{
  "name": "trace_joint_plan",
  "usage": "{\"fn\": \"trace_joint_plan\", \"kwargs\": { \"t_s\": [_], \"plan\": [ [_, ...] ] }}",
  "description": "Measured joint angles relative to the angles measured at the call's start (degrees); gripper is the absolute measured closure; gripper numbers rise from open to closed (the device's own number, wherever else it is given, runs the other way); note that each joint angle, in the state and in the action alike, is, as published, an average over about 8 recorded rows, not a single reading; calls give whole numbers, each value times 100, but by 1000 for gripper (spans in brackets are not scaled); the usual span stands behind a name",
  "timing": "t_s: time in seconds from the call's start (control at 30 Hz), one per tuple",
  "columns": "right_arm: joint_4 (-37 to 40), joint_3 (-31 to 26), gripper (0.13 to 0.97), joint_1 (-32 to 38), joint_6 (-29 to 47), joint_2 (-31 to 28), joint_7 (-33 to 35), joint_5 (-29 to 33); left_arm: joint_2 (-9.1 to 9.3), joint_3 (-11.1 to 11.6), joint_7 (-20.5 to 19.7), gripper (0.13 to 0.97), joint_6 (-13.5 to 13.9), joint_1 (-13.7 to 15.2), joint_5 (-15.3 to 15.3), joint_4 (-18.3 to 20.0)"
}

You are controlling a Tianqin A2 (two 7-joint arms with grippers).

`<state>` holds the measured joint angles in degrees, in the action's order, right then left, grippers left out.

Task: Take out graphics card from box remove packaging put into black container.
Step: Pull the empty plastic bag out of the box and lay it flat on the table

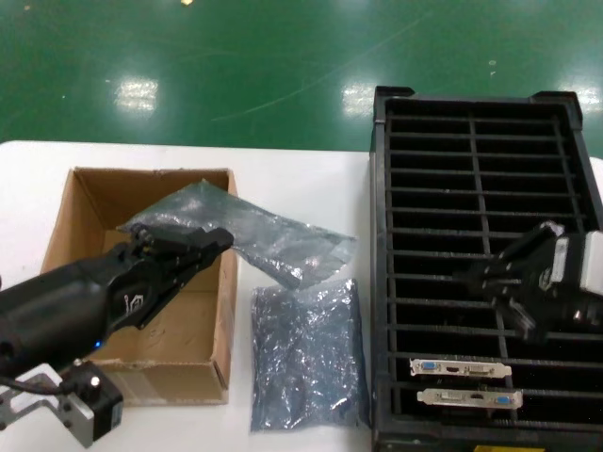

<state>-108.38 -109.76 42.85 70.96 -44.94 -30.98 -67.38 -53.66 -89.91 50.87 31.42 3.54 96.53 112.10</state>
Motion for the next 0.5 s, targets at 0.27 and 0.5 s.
{"fn": "trace_joint_plan", "kwargs": {
  "t_s": [0.27,0.5],
  "plan": [
    [177,912,937,-1129,-1577,210,-501,957,0,0,0,957,0,0,0,0],
    [741,1518,919,-1664,-2308,512,-1063,1624,0,0,0,957,0,0,0,0]
  ]
}}
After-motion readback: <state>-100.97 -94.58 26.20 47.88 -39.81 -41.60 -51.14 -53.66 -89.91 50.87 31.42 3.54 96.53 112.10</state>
